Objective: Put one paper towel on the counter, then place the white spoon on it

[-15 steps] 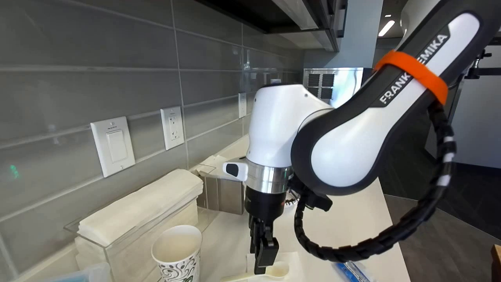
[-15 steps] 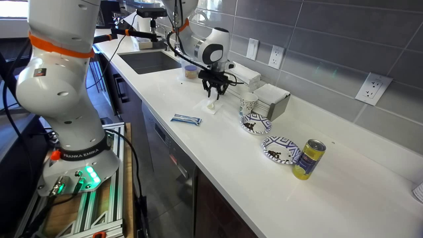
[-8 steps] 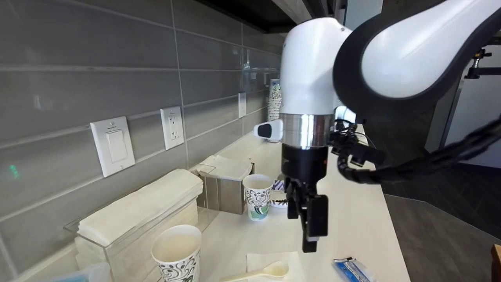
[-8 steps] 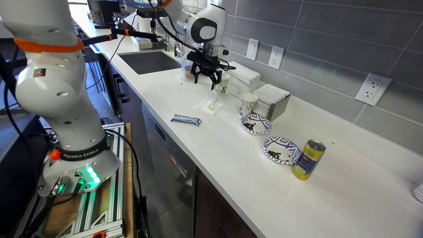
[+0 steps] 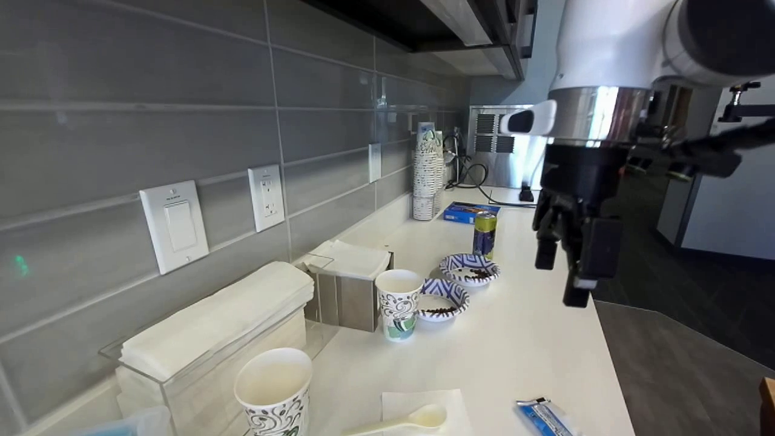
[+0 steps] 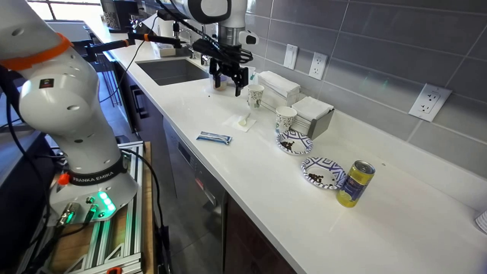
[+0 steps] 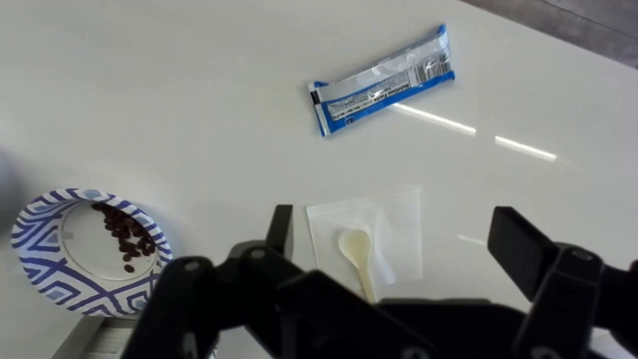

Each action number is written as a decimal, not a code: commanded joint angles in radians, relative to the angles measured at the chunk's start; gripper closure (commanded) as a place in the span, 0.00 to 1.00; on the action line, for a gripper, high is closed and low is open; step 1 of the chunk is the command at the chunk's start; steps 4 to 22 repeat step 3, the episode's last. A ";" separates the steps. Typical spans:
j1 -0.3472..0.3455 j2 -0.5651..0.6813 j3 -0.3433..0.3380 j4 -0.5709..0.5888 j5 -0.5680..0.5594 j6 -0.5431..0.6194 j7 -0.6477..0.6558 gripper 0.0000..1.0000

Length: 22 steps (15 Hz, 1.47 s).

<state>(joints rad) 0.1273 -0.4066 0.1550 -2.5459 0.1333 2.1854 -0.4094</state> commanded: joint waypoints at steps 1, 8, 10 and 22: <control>0.043 -0.049 -0.063 -0.016 -0.013 -0.032 -0.011 0.00; 0.051 -0.116 -0.093 -0.044 -0.012 -0.052 -0.033 0.00; 0.051 -0.116 -0.093 -0.044 -0.012 -0.052 -0.033 0.00; 0.051 -0.116 -0.093 -0.044 -0.012 -0.052 -0.033 0.00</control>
